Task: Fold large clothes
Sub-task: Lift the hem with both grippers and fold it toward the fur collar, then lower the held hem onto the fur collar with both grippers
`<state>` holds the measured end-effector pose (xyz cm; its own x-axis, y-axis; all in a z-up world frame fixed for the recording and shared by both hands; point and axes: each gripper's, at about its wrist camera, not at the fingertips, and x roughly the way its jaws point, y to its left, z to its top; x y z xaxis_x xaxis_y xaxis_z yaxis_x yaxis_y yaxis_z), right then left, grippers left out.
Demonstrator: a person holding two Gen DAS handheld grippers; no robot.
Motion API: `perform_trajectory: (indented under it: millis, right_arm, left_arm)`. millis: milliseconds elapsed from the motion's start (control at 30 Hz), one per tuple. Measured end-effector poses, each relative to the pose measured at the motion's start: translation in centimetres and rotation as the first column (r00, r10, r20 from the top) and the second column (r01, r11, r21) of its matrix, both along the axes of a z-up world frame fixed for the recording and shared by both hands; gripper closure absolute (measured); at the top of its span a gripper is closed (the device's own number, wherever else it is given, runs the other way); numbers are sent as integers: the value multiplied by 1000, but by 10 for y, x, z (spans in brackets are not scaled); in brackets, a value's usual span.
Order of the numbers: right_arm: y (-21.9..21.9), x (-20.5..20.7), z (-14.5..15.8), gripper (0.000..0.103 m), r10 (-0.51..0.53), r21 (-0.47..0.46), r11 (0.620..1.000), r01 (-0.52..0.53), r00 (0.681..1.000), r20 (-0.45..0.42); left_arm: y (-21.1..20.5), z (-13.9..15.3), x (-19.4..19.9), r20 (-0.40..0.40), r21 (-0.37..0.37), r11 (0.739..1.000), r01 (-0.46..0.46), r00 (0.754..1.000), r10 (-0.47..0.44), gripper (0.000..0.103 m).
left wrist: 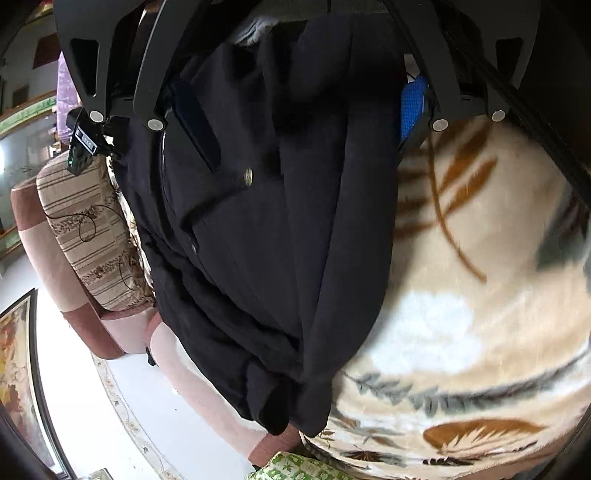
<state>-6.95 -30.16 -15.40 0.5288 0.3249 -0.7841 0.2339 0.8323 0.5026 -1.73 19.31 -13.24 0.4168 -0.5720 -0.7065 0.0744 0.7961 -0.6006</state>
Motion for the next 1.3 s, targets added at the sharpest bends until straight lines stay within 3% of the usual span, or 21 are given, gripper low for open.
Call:
perform_trajectory:
  millis: [200,500,667,700,767,800,833,867,967,1133,1300]
  right_arm:
    - [16,-17,-5,12,37,28,999,-37,999,7]
    - [64,-28,4,21,130,-195,973,-123,991,20]
    - [63,-26,2,30,126,-182,976,-118,991,33]
    - [61,-27,2,32,120,-172,979,-112,992,35]
    - [57,-29,2,46,105,-162,982,-97,994,41]
    - [57,-30,3,51,98,-161,983,-89,994,46]
    - [56,-34,5,61,95,-161,983,-86,994,51]
    - [55,-35,8,69,95,-165,983,-84,994,59]
    - [55,-42,22,78,93,-164,983,-78,991,91]
    - [48,-45,59,84,105,-122,989,-83,977,184]
    - [55,-23,96,86,125,-114,989,-97,954,271]
  left_arm:
    - [-9,-9,-15,19,37,999,15,1000,-16,18]
    - [-34,-8,-25,50,127,990,64,996,-71,18]
    - [-39,-8,-28,56,158,985,65,996,-74,18]
    - [-40,-7,-28,56,171,984,57,996,-68,21]
    - [-40,-6,-28,45,239,971,17,999,-29,45]
    - [-39,-5,-29,40,273,962,-3,999,-8,66]
    - [-36,-1,-29,38,272,962,-18,999,7,78]
    - [-32,5,-31,45,251,968,-26,999,15,82]
    - [-27,29,-39,102,221,974,-48,994,26,86]
    - [-32,60,-37,173,200,978,-57,985,22,87]
    - [-40,90,-14,235,181,981,-65,972,21,88]
